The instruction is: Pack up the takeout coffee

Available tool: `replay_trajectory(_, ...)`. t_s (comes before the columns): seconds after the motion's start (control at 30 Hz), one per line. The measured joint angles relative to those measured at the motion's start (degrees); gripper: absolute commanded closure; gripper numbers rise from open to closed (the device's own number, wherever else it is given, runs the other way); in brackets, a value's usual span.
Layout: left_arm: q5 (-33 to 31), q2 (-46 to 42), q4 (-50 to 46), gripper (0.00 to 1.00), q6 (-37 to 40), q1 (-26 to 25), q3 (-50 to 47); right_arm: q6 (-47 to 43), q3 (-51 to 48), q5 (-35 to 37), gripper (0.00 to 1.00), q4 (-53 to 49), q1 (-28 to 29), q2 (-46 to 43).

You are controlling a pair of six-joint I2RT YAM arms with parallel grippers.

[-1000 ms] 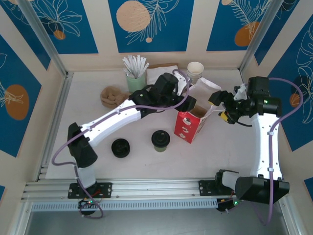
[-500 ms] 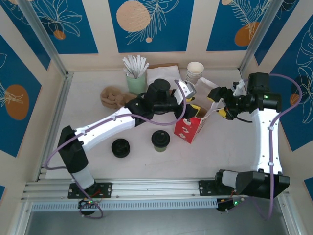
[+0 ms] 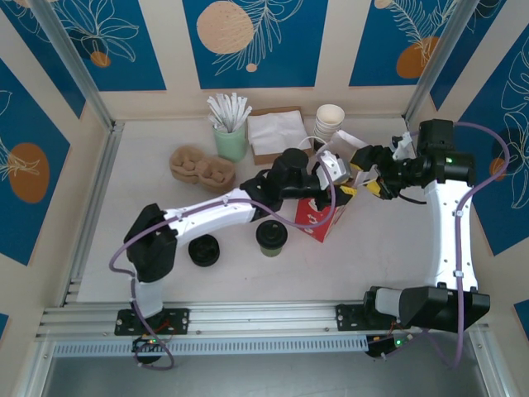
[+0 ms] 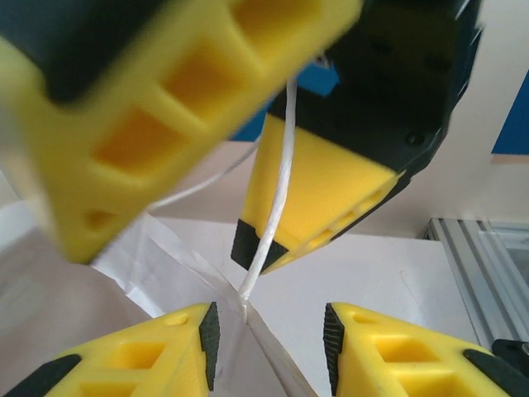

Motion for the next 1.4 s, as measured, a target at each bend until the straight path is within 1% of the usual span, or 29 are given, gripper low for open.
replay_trajectory(0.23, -0.2, 2.7, 1.9, 0.64, 0.1, -0.3, 2.0, 0.0, 0.9, 0.2, 0.23, -1.0, 0.3, 0.2)
replay_trajectory(0.4, -0.9, 3.8, 3.0, 0.62, 0.0, -0.6, 3.3, -0.1, 1.4, 0.7, 0.23, -1.3, 0.4, 0.3)
replay_trajectory(0.63, -1.5, 4.9, 3.4, 0.65, 0.0, -0.6, 4.9, -0.3, 2.6, 2.6, 0.23, -2.4, 0.3, 0.9)
replay_trajectory(0.8, -5.6, 4.9, 3.1, 0.64, -0.2, -0.7, 4.9, -1.1, 4.6, 4.7, 0.23, -4.7, -0.3, 0.7)
replay_trajectory(0.93, -9.2, 4.7, 2.3, 0.64, -0.2, -0.7, 4.8, -2.0, 5.6, 5.7, 0.2, -6.7, -1.4, -0.3)
replay_trajectory(1.17, -12.9, 3.3, 0.9, 0.64, -0.5, -0.7, 4.5, -3.8, 5.5, 7.6, 0.19, -11.8, -3.3, -3.5)
replay_trajectory(1.3, -13.6, 2.8, 0.4, 0.61, -0.9, -0.6, 4.2, -3.9, 7.7, 6.7, 0.22, -13.7, -4.9, -4.3)
replay_trajectory(1.4, -13.6, 1.8, -0.9, 0.55, -1.7, -0.6, 3.7, -3.7, 12.1, 4.6, 0.24, -13.3, -5.0, -4.3)
